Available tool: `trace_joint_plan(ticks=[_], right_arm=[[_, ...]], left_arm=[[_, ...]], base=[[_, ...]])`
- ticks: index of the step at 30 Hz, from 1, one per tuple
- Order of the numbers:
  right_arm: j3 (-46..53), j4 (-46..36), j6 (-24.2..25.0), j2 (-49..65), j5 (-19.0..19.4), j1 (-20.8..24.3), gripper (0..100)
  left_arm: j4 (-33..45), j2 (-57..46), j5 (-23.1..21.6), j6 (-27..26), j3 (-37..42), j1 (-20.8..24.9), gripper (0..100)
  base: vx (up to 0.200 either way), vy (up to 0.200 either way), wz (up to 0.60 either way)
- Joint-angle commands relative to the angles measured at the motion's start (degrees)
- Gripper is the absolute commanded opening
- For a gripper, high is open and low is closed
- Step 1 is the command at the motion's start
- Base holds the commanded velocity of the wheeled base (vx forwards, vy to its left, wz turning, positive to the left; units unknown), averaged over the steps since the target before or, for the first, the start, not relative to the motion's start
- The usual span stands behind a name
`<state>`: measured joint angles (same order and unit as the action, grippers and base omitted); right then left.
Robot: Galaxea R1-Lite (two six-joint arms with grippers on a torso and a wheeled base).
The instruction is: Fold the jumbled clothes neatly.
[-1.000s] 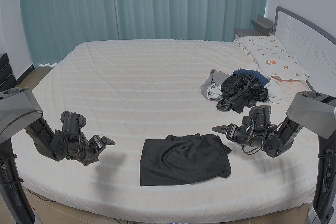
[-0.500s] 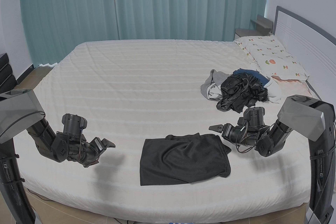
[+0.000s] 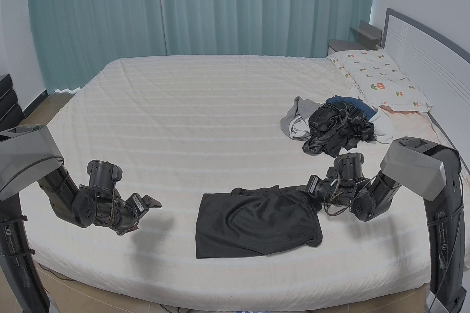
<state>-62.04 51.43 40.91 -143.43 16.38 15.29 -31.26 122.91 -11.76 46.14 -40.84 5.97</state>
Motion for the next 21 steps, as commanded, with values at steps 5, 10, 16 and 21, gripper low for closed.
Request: trace_joint_plan(ticks=[5, 10, 16, 21], right_arm=[[-0.9, 0.2, 3.1, 0.3, -0.1, -2.5, 0], [-1.0, 0.1, 3.2, 0.2, -0.1, -3.8, 0], [-0.9, 0.1, 3.5, -0.2, -0.2, -4.3, 0], [0.0, -0.7, 3.7, 0.0, -0.5, -4.5, 0]], left_arm=[[0.1, 0.1, 0.1, 0.1, -0.1, 0.0, 100], [0.1, 0.1, 0.1, 0.1, 0.0, 0.0, 100], [0.1, 0.1, 0.1, 0.1, -0.1, 0.0, 100], [0.1, 0.1, 0.1, 0.1, 0.0, 0.0, 100]], base=[[0.0, 0.0, 0.0], [0.0, 0.0, 0.0], [0.0, 0.0, 0.0], [0.0, 0.0, 0.0]])
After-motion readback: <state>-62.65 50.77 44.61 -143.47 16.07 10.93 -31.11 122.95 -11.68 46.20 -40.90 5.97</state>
